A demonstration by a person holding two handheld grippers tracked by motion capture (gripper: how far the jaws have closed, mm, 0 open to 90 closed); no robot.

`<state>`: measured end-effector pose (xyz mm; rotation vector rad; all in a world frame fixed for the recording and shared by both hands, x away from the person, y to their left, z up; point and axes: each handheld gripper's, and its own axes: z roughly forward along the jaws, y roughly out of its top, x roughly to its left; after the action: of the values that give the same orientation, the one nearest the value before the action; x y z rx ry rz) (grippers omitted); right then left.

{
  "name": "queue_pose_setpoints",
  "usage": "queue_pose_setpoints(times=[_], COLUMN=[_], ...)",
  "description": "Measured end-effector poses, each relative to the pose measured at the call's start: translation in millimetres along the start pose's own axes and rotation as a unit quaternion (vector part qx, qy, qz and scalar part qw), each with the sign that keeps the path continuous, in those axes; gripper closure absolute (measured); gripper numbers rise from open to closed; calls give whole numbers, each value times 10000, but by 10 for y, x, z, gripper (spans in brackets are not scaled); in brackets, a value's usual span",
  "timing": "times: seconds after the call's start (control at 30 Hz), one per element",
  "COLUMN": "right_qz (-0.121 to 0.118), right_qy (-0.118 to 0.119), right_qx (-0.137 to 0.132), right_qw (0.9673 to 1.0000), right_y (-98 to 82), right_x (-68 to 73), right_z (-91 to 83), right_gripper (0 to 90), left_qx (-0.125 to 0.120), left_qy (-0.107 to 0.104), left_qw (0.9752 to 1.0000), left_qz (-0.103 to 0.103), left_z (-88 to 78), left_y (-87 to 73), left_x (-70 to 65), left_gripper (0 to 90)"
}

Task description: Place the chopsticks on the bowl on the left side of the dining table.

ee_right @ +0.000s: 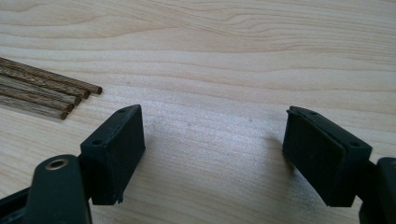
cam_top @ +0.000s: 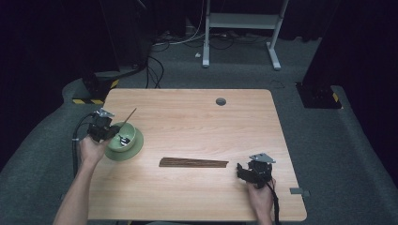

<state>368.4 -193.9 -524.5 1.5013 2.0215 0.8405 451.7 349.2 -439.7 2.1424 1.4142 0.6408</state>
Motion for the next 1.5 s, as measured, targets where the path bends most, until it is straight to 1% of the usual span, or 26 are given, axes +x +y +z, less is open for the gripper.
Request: queue_pose_setpoints(times=[0.3,0.43,0.57,0.6,0.7,0.83,0.87,0.9,1.0,1.07,1.2,1.27,1.5], right_qz=[4,3,3,4,2,1,3,2,4,8,3,7,4], right_qy=[-1,1,1,1,1,2,3,2,2,3,4,3,4], right_qx=[3,4,4,4,4,3,3,3,3,4,3,4,3], right_qw=[10000,10000,10000,10000,10000,10000,10000,10000,10000,10000,10000,10000,10000], right_y=[-1,-2,-2,-2,-2,-3,-3,-3,-3,-3,-3,-4,-3], right_x=[2,3,3,4,4,4,4,4,5,5,5,5,5], right_z=[-1,-2,-3,-3,-3,-3,-4,-4,-4,-4,-4,-4,-4], right_gripper=[203,204,204,203,204,203,204,203,204,204,203,204,204], left_qx=[-49,-24,-32,-46,-49,-75,-66,-93,-108,-193,-315,-320,-418], left_qy=[20,80,83,59,66,43,23,11,-41,-59,-106,-110,-208], left_qw=[9999,9998,9999,9999,9999,9999,10000,10000,9999,9997,9993,9994,9986], left_qz=[89,183,138,92,117,53,60,23,-35,-103,-148,-119,-230], left_z=[10,6,5,5,4,4,3,5,-9,-24,-60,-71,-94], left_y=[-6,-11,-23,-26,-28,-31,-30,-30,-23,-17,1,10,40], left_x=[20,37,80,85,84,90,93,87,87,69,19,-10,-81], left_gripper=[845,845,844,844,842,836,828,810,704,658,600,576,506])
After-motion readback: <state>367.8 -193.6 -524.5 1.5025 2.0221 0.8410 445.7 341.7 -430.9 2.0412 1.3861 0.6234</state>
